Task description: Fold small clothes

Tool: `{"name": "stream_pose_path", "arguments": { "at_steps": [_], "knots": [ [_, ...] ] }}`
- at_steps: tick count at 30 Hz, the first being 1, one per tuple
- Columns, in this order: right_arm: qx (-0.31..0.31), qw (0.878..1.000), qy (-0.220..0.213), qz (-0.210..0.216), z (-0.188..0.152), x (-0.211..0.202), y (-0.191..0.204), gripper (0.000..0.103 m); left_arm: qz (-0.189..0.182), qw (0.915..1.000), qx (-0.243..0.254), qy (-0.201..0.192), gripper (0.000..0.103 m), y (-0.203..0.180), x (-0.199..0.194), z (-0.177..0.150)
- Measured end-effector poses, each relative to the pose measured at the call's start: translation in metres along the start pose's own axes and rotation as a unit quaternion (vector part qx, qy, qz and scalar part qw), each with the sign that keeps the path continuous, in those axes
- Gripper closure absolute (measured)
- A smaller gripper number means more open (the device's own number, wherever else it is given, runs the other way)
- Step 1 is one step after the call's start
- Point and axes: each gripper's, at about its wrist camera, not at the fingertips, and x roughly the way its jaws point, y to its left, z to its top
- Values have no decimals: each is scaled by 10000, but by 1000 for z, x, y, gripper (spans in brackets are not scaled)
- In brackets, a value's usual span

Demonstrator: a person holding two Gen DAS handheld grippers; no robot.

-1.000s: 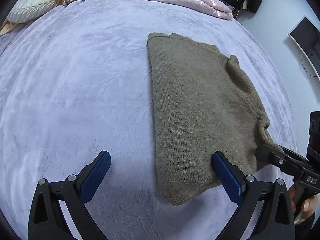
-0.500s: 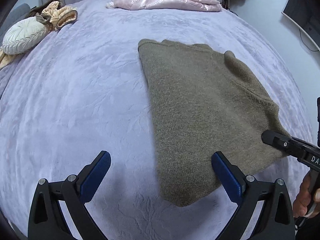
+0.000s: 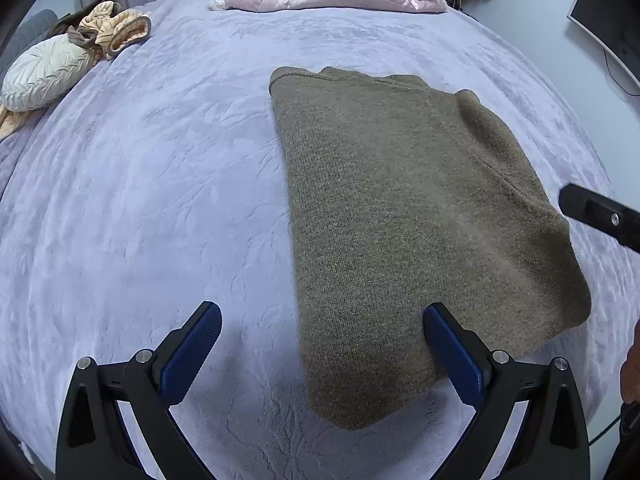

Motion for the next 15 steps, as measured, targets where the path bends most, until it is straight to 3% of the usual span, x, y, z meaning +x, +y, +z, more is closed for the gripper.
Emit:
{"name": "stream_pose_path", "arguments": {
  "at_steps": [3,8,9,10,15],
  "knots": [
    [-126,9999,-21,-83,23,8,10,43,-22,10000,-27,27,2,-2,3,3],
    [-354,9979,360,-397,51,59,21,42,-170,9997,-144,126,2,2,8,6],
    [-492,9961,412,-600,53,69,23,49,-203,9996,-168,129,2,3,8,5],
    [-570,9946,492,-708,55,79,21,80,-250,9994,-191,134,2,5,8,6],
    [-210,9989,296,-308,55,75,-9,93,-432,9985,-306,157,2,4,12,11]
  ]
}}
